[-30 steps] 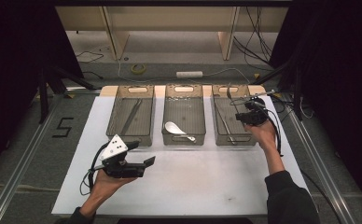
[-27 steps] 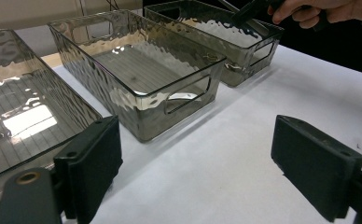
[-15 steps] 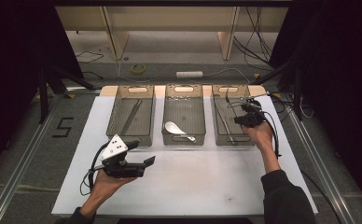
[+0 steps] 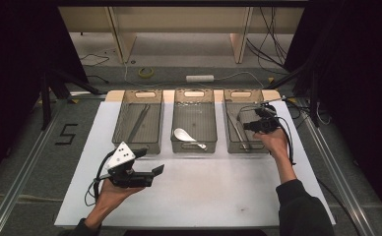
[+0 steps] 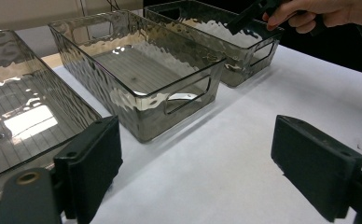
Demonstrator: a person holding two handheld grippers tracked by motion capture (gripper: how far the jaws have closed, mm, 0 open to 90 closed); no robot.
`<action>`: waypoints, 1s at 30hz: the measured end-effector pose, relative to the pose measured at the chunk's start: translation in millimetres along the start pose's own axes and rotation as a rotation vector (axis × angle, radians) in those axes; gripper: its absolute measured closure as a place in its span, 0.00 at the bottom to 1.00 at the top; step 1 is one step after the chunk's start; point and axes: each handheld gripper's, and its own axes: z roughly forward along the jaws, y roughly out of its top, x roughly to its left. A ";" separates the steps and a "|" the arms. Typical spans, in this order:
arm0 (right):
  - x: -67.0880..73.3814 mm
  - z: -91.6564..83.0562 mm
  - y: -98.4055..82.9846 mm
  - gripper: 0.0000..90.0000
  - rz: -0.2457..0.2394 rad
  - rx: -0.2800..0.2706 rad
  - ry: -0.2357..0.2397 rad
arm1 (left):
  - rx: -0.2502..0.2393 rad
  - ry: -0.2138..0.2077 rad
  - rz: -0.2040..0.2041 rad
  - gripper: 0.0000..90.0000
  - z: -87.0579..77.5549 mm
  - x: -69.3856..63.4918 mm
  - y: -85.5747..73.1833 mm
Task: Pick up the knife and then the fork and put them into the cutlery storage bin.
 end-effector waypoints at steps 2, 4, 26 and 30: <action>1.1 -4.2 -1.3 0.63 0.003 -0.018 0.014 | -0.001 -0.001 0.000 0.17 0.0 0.0 0.0; 3.6 -9.1 -3.0 0.61 -0.009 -0.043 0.036 | -0.003 -0.002 -0.006 0.17 0.6 0.0 -0.2; 68.2 -66.9 -56.5 0.33 -0.138 -0.281 0.275 | 0.005 -0.010 -0.015 0.17 0.8 1.1 -0.3; 75.1 -73.3 -68.9 0.32 -0.153 -0.309 0.304 | 0.005 -0.011 -0.014 0.17 0.7 1.0 -0.2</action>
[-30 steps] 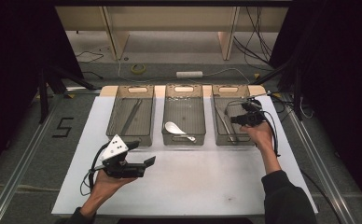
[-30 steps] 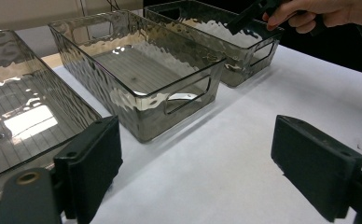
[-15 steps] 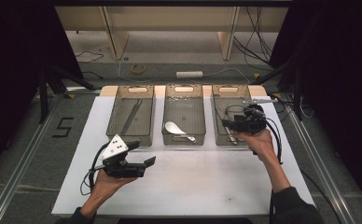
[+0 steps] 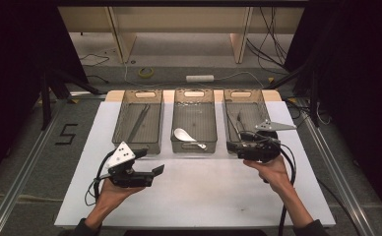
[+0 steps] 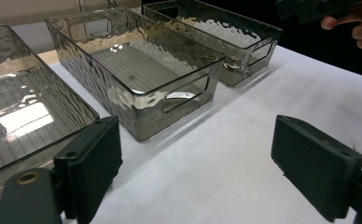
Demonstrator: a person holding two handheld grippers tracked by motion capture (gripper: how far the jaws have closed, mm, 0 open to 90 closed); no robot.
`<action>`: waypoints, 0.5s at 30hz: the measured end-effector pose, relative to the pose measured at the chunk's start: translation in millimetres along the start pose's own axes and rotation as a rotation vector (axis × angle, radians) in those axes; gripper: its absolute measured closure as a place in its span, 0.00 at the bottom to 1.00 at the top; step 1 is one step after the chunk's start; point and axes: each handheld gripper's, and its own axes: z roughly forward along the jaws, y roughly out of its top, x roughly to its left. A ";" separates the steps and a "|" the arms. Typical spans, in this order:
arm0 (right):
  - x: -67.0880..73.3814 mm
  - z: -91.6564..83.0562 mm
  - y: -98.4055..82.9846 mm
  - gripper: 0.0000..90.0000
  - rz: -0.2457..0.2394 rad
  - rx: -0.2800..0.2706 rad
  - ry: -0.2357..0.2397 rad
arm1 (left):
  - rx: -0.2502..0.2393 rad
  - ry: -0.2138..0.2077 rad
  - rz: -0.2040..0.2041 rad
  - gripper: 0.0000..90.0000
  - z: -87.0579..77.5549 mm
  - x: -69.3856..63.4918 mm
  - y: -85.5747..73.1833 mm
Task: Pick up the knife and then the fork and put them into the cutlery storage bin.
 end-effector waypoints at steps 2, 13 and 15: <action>3.8 -3.4 -5.7 0.32 -0.003 -0.011 0.011 | 0.002 0.000 0.000 0.17 0.0 0.1 -0.2; 17.1 -18.6 -40.3 0.30 -0.022 -0.057 0.047 | -0.001 -0.015 -0.013 0.17 -0.5 0.5 0.0; 18.9 -20.8 -45.6 0.30 -0.019 -0.066 0.056 | -0.001 -0.018 -0.014 0.17 -0.5 0.2 0.0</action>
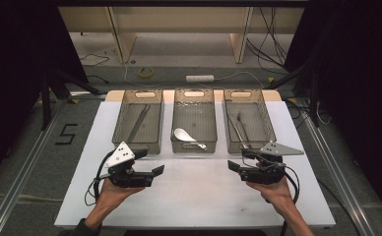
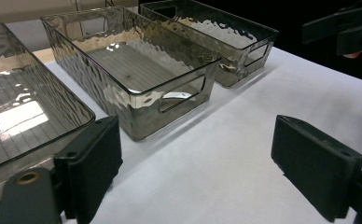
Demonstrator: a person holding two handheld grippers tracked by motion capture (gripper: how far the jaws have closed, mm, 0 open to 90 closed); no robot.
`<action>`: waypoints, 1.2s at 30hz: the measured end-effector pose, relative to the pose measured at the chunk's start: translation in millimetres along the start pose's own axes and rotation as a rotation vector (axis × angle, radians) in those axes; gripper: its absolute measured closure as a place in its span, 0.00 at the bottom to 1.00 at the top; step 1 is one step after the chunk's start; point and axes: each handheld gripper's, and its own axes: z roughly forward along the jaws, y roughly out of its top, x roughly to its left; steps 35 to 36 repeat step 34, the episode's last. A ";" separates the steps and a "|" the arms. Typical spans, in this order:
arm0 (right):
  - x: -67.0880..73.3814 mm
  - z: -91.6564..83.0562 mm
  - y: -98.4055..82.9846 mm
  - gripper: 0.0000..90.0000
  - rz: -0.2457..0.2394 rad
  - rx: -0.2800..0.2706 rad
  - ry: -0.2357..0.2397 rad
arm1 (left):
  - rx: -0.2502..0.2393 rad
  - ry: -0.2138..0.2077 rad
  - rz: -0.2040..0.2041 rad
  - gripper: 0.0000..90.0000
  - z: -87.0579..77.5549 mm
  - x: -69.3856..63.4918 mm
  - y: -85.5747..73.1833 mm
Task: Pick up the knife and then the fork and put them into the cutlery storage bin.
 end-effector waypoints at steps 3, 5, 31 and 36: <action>4.3 -3.3 -6.4 0.29 -0.007 -0.019 -0.003 | -0.001 -0.007 -0.004 0.17 -0.1 -0.2 0.0; 7.1 -5.0 -10.9 0.28 -0.005 -0.025 -0.005 | -0.002 -0.009 -0.007 0.17 -0.5 -0.5 0.0; 8.6 -13.9 -28.4 0.22 0.009 -0.001 -0.054 | 0.007 -0.026 -0.014 0.17 -1.5 -0.9 -1.3; 8.2 -14.0 -28.4 0.22 0.010 -0.002 -0.054 | 0.006 -0.025 -0.014 0.17 -1.5 -0.9 -1.2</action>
